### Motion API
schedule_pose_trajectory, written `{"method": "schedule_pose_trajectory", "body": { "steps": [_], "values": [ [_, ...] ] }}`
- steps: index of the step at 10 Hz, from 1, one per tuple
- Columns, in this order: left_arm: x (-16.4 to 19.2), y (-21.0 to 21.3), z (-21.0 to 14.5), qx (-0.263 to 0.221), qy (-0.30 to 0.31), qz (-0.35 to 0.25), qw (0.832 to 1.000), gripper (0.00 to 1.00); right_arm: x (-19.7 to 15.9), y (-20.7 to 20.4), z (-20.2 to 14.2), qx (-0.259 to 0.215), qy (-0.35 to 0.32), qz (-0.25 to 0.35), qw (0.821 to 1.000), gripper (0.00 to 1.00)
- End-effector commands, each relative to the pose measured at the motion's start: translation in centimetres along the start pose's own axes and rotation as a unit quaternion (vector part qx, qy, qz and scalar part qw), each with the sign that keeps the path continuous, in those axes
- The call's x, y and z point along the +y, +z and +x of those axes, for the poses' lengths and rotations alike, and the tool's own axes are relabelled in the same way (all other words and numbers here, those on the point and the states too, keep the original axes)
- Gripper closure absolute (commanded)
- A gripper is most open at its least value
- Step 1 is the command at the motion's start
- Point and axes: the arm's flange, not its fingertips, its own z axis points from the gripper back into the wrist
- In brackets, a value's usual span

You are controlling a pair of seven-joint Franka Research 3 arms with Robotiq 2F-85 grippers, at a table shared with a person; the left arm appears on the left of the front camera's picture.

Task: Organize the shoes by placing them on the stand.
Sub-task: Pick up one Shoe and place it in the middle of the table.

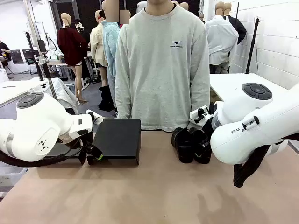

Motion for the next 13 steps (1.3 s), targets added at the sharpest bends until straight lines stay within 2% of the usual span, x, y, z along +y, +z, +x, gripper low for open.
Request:
{"method": "schedule_pose_trajectory", "body": {
  "steps": [1,13],
  "values": [
    [0.0,0.0,0.0,0.0,0.0,0.0,1.0,0.0,0.0,0.0,0.0,0.0,0.0,0.0,1.0,0.0],
    [0.0,0.0,0.0,0.0,0.0,0.0,1.0,0.0,0.0,0.0,0.0,0.0,0.0,0.0,1.0,0.0]
  ]
}}
